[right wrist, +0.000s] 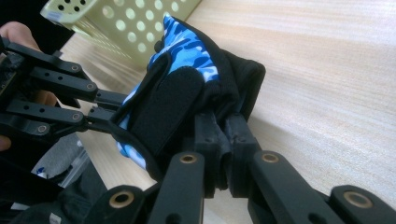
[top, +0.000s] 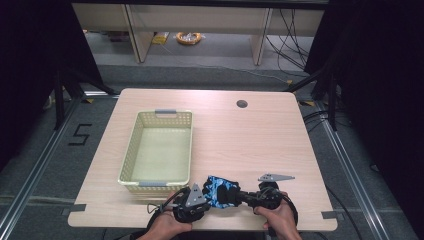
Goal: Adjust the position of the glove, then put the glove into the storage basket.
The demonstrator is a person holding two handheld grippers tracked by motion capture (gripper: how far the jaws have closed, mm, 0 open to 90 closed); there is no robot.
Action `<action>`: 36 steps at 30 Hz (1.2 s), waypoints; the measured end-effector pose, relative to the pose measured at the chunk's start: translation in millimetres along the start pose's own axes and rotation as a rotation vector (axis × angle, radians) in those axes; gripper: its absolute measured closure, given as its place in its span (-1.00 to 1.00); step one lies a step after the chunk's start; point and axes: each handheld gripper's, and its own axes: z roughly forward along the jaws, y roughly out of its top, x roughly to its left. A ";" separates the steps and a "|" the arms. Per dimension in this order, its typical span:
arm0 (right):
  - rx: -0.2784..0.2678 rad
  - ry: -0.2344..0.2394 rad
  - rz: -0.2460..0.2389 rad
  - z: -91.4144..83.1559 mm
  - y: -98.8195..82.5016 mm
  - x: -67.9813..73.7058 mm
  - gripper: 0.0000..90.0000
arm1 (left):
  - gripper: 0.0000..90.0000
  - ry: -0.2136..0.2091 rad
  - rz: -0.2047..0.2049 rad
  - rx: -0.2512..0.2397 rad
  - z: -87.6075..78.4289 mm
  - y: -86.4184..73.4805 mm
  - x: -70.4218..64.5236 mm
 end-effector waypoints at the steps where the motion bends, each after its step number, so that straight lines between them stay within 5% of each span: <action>1: 0.000 0.000 0.000 0.0 0.0 0.0 0.91 | 0.83 0.000 0.000 0.000 0.0 0.0 0.0; 2: -0.001 -0.003 0.005 -1.4 0.0 0.7 0.91 | 0.83 0.001 0.041 0.008 -1.7 1.3 1.4; 3: -0.016 0.014 0.004 -3.2 0.0 2.3 0.91 | 0.83 0.005 0.015 0.000 -2.4 1.6 -0.9; 21: -0.060 0.022 -0.035 -18.7 7.3 25.5 0.91 | 0.81 0.007 0.033 -0.058 -28.6 7.4 -3.0; 22: -0.063 0.033 -0.044 -20.8 9.2 26.4 0.91 | 0.81 0.004 0.007 -0.067 -30.5 8.0 -4.6; 24: -0.061 0.033 -0.029 -23.8 12.1 32.6 0.91 | 0.81 0.020 0.041 -0.056 -37.1 11.6 -2.7; 30: -0.082 0.048 -0.083 -28.0 29.1 43.7 0.91 | 0.81 0.051 0.050 -0.093 -56.1 20.1 1.8; 33: -0.089 0.070 -0.112 -27.1 41.6 49.4 0.91 | 0.80 0.065 -0.002 -0.133 -65.4 22.9 6.3; 35: -0.079 0.075 -0.086 -27.2 45.6 54.4 0.91 | 0.80 0.074 0.020 -0.115 -70.8 24.5 9.8; 36: -0.091 0.081 -0.116 -25.2 50.7 54.9 0.91 | 0.80 0.086 0.009 -0.119 -76.0 25.6 13.2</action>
